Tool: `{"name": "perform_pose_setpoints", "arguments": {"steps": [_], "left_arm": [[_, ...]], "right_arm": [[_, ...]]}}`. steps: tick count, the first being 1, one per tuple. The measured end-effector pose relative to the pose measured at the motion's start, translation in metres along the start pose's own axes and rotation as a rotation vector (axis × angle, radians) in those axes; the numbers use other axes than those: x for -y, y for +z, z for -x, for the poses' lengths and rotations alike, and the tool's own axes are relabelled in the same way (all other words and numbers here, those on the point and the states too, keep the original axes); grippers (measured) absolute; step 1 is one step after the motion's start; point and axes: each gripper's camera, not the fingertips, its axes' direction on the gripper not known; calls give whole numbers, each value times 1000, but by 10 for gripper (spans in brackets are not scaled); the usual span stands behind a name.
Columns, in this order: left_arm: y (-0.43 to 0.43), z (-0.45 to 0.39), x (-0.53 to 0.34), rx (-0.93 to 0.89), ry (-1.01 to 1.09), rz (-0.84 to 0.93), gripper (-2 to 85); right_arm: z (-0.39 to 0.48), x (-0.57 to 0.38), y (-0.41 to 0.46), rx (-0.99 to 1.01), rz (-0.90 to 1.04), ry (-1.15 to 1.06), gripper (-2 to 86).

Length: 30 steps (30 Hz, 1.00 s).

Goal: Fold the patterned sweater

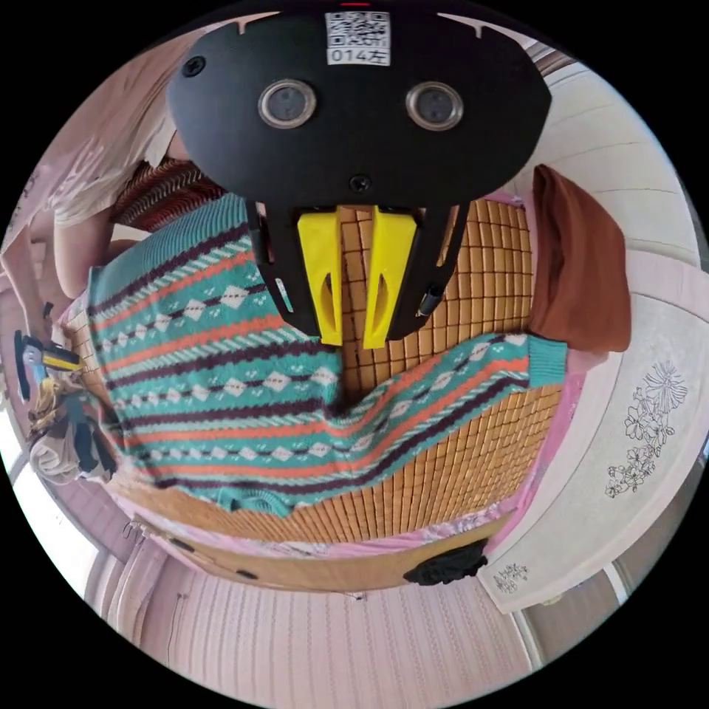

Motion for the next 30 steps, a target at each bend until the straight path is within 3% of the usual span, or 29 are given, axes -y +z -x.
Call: {"name": "perform_pose_setpoints", "arguments": {"steps": [1,3,5,11,13,17,21,26,30], "left_arm": [[10,-6,16,-77,11,-28,61],[39,-23,46,-80,57,9,66],[77,-47,85,-29,122,31,69],[145,-76,160,36,138,97,59],[167,-82,169,138,170,152,56],[179,-92,184,157,205,77,51],[183,-91,193,108,143,68,49],[140,-122,167,-51,194,-108,9],[132,-192,149,-225,355,-129,2]], "right_arm": [[14,27,-2,130,-62,-115,2],[33,73,10,171,-103,-209,-1],[52,131,48,1,-113,-256,-4],[59,233,135,-208,48,-251,-9],[54,247,151,-215,110,-267,-10],[54,261,155,-242,131,-354,-9],[53,249,142,-237,117,-335,-8],[4,128,57,-12,-141,-8,19],[-57,13,5,-238,-173,220,82]]}}
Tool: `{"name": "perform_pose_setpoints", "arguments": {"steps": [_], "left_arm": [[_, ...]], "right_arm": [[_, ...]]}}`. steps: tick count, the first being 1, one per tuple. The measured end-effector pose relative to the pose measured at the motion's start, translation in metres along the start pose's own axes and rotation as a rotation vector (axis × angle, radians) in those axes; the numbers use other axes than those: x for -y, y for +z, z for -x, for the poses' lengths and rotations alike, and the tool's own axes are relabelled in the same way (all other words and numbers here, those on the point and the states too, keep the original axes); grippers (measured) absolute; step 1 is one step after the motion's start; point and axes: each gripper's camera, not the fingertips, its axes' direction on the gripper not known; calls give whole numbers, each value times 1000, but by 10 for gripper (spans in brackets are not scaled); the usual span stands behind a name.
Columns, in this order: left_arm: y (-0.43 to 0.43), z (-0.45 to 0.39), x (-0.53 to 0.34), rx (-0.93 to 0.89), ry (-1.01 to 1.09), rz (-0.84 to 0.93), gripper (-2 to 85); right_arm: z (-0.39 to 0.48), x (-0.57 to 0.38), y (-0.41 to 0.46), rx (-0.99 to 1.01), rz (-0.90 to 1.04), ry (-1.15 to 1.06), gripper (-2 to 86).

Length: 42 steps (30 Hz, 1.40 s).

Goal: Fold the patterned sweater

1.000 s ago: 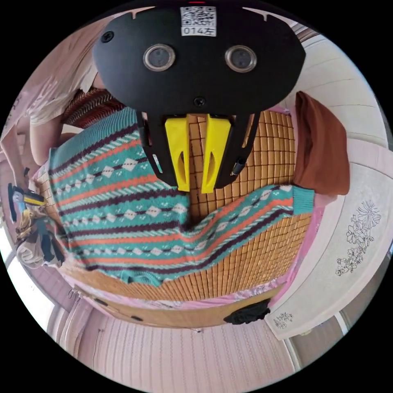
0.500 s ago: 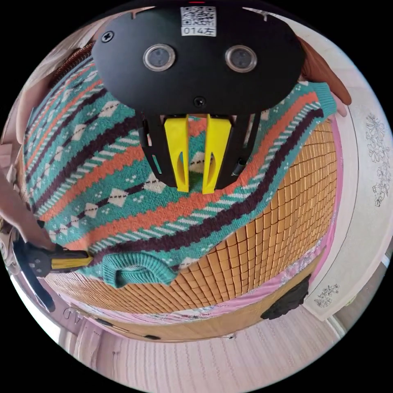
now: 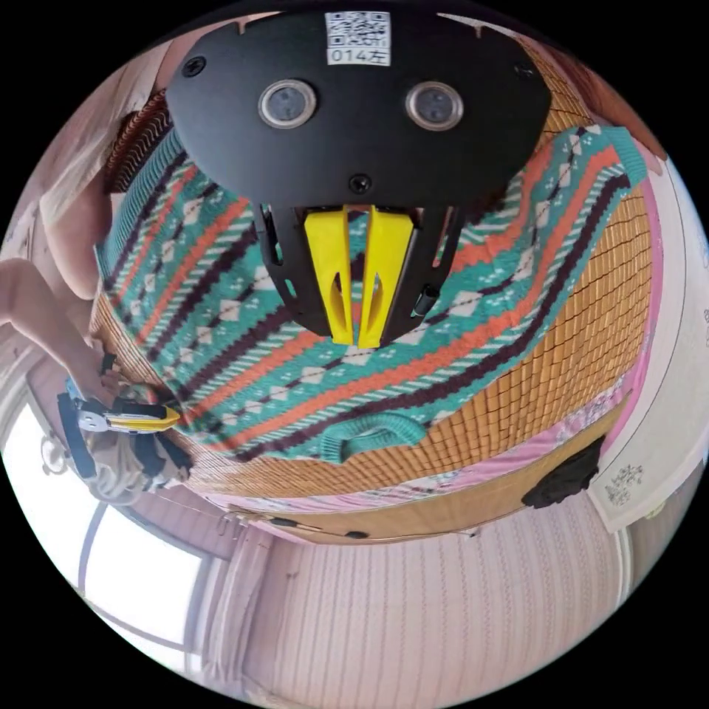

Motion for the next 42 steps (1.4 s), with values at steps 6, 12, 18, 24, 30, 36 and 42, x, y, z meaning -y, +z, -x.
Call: {"name": "perform_pose_setpoints", "arguments": {"steps": [6,12,18,24,30,36,42], "left_arm": [[56,-125,61,-264,160,-11,44],[112,-198,122,-281,199,38,67],[167,-201,150,-205,133,136,73],[194,-216,154,-161,179,175,67],[204,-216,161,-194,161,185,63],[206,-223,162,-167,171,165,63],[187,-226,162,-168,221,118,57]], "right_arm": [[-102,-77,-31,-359,62,204,102],[-133,-84,-5,-369,119,267,112],[-144,-84,2,-423,109,281,105],[-152,-93,11,-464,143,262,65],[-158,-121,-17,-342,88,261,5],[-151,-145,-61,-176,-3,245,-5],[-133,-186,-152,46,-265,184,-6]]}}
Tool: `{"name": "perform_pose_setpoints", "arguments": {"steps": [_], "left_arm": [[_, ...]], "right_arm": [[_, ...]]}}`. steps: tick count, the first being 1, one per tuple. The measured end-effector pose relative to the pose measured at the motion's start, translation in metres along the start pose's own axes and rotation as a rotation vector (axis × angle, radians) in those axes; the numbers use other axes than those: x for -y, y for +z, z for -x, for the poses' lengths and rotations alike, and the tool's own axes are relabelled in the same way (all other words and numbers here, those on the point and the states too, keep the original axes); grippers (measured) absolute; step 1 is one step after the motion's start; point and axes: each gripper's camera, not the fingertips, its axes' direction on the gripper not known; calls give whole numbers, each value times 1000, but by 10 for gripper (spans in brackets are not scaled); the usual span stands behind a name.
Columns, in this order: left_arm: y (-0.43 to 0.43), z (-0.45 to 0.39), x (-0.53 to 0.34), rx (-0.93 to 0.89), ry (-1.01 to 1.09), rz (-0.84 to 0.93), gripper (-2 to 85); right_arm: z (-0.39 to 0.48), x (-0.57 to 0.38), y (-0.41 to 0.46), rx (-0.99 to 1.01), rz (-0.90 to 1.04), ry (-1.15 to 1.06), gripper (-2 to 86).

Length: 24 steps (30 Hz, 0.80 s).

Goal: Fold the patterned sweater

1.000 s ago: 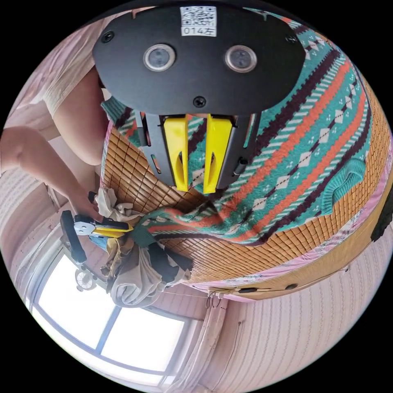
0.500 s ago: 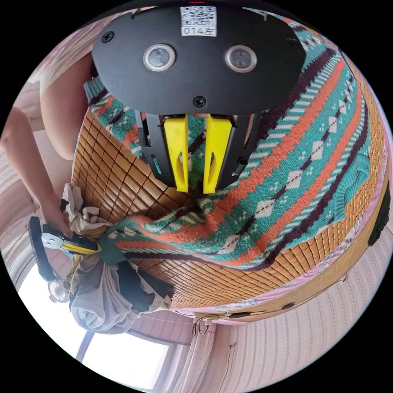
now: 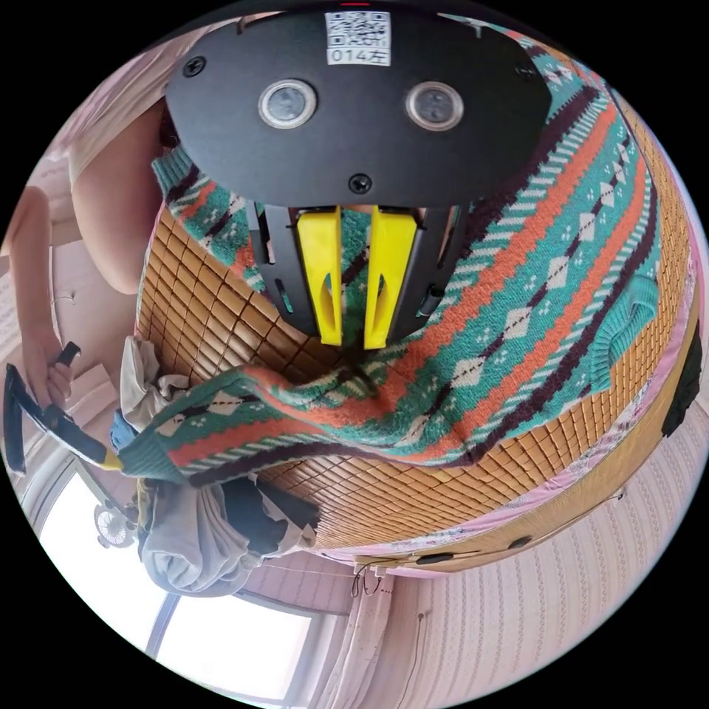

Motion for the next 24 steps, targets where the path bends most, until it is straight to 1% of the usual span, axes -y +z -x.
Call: {"name": "perform_pose_setpoints", "arguments": {"steps": [4,6,8,11,13,17,21,22,24], "left_arm": [[-24,-4,0,-2,16,-61,56],[-34,-8,-2,-14,30,-90,58],[-41,-16,-5,-42,55,-95,60],[-48,-25,-10,-100,81,-110,58],[-47,-29,-9,-101,98,-103,57],[-22,-29,6,-44,92,-58,56],[6,-27,18,-44,56,-24,55],[15,-30,20,-28,70,4,54],[35,-33,21,-5,88,115,49]], "right_arm": [[7,-11,-59,3,-176,-119,-6],[7,-14,-69,-46,-220,-177,-6],[0,-18,-56,-161,-177,-210,-6],[-28,-27,-11,-215,-32,-133,-6],[-38,-32,17,-225,32,-109,-6],[-36,-30,51,-314,58,-80,-5],[-26,-25,68,-393,77,-120,-6],[-25,-24,74,-401,89,-137,-6],[-25,-23,85,-425,113,-147,-6]]}}
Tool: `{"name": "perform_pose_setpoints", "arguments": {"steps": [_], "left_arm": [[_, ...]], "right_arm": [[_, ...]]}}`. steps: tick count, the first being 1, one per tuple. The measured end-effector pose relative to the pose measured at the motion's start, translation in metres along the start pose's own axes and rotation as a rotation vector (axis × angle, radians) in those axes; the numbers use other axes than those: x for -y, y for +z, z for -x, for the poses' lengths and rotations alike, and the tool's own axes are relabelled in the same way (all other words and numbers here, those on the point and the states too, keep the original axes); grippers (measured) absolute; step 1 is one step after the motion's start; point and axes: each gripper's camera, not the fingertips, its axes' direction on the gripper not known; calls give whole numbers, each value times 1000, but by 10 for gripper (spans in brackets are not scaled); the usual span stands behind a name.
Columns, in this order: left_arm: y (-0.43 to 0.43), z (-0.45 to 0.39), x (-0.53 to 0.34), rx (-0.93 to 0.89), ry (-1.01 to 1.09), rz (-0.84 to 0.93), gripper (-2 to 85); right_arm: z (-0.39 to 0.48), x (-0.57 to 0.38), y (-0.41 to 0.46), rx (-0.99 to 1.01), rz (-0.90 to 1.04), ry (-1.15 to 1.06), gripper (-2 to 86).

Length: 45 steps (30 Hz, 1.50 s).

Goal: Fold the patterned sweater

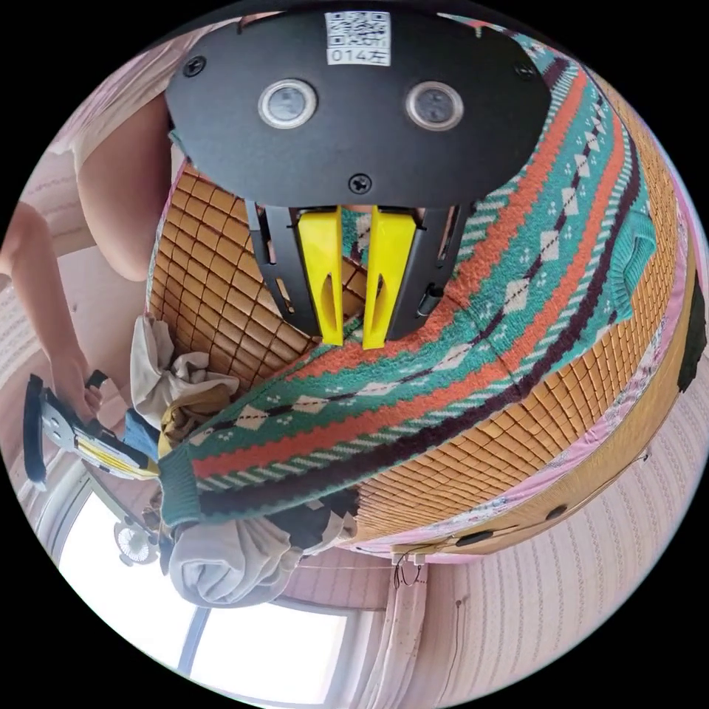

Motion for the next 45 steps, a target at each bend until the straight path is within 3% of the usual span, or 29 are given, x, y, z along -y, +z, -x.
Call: {"name": "perform_pose_setpoints", "arguments": {"steps": [6,10,15,21,29,35,41,45], "left_arm": [[-4,9,-24,-65,-51,-9,43],[-52,3,-75,-99,-27,-144,46],[-117,-2,-194,-94,-56,-212,47],[-186,4,-375,109,-293,-105,39],[-279,31,-602,333,-806,-240,45],[-303,43,-723,420,-1081,-495,44],[-292,88,-788,445,-1224,-642,59],[-290,131,-819,517,-1250,-600,67]], "right_arm": [[4,9,21,7,37,33,-1],[7,7,8,-42,-14,87,18],[39,-13,-21,154,-55,37,56],[145,-58,-21,562,128,-92,81],[328,-48,-58,838,180,-563,90],[457,-10,-102,910,13,-834,91],[568,27,-133,1021,-48,-948,124],[629,45,-144,986,-71,-1067,134]]}}
